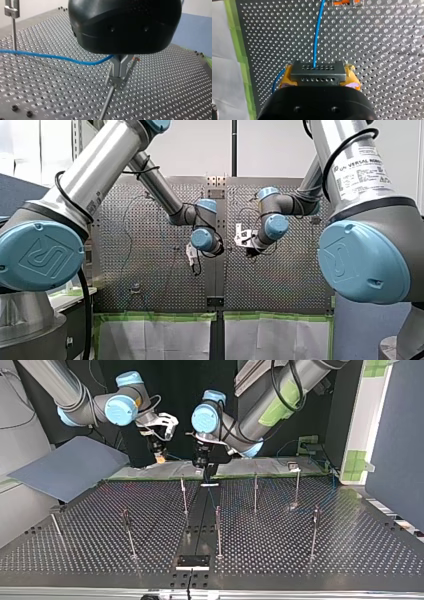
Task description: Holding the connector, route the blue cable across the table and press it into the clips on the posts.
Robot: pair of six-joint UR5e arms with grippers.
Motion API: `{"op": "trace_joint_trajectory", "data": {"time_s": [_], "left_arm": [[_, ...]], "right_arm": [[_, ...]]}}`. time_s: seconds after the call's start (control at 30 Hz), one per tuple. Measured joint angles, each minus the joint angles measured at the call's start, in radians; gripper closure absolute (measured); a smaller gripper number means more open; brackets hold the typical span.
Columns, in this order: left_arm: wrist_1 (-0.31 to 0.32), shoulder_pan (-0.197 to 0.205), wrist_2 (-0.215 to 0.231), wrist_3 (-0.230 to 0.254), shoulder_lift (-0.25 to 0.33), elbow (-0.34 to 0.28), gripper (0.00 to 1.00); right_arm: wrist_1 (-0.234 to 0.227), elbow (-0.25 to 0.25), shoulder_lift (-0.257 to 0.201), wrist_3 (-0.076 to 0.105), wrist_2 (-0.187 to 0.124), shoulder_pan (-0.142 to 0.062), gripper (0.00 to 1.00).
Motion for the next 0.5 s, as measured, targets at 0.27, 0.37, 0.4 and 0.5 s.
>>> {"op": "trace_joint_trajectory", "data": {"time_s": [0.27, 0.37, 0.4, 0.5], "left_arm": [[0.015, 0.015, 0.023, -0.001, -0.019, 0.006, 1.00], [0.026, 0.019, 0.036, -0.003, -0.020, 0.011, 1.00], [0.027, 0.020, 0.040, -0.003, -0.020, 0.013, 1.00], [0.027, 0.025, 0.054, -0.007, -0.025, 0.029, 1.00]], "right_arm": [[-0.064, -0.010, 0.007, 0.013, -0.058, -0.036, 1.00], [-0.076, -0.014, 0.010, 0.014, -0.081, -0.050, 1.00], [-0.078, -0.015, 0.012, 0.014, -0.086, -0.054, 1.00], [-0.083, -0.022, 0.019, 0.014, -0.098, -0.067, 1.00]]}}
